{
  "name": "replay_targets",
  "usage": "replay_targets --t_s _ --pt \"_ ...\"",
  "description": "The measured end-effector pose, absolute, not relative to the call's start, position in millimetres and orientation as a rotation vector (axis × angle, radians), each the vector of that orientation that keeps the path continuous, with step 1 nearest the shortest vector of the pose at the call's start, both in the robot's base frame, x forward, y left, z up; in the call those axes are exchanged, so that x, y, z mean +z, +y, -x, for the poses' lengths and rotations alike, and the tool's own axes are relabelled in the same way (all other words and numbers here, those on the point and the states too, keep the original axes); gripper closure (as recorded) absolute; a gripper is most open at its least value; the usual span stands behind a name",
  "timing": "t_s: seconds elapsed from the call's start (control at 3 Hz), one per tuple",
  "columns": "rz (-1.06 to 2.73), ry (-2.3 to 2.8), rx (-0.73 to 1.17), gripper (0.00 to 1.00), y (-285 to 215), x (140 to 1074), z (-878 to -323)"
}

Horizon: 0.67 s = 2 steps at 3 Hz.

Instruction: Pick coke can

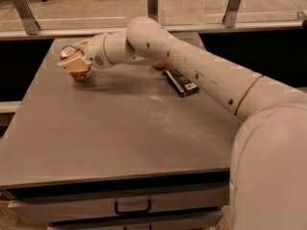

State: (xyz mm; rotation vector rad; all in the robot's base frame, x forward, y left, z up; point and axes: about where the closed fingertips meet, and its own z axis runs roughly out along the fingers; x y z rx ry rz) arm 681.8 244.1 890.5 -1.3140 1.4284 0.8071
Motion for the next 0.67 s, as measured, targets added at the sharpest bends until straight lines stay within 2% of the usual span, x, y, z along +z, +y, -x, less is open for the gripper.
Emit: replay_targets --t_s 0.33,0.67 --pt "1.292 1.368 0.83 0.88 244 910 -681" --pt "1.245 1.267 0.856 1.0 220 960 -662"
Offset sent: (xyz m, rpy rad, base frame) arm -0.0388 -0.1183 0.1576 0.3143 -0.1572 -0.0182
